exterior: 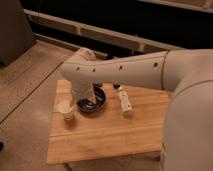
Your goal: Place the pepper on the white sponge
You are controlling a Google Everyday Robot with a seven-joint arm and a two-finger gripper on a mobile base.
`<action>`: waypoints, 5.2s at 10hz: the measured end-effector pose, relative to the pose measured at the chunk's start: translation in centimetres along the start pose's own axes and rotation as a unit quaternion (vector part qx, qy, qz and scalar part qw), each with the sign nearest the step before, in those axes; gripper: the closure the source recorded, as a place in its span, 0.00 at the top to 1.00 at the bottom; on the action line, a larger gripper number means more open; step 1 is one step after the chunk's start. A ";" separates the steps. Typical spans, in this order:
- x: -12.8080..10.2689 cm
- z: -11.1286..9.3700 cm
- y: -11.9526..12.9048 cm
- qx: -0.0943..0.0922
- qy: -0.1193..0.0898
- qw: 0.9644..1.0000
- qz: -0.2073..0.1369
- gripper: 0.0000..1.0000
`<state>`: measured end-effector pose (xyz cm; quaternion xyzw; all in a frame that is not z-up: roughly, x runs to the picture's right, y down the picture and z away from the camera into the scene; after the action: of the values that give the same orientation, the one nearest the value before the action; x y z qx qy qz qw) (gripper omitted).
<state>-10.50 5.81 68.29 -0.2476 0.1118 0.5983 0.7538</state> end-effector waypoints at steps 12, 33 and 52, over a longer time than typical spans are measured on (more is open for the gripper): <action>-10.2 0.9 -13.6 0.039 -0.088 0.995 0.031 0.65; -27.4 9.6 -2.3 -0.069 -0.081 0.994 -0.003 0.65; -28.0 20.6 3.7 -0.056 -0.016 0.998 -0.007 0.65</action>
<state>-23.95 -6.81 97.99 -0.2810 0.0642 0.6021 0.7446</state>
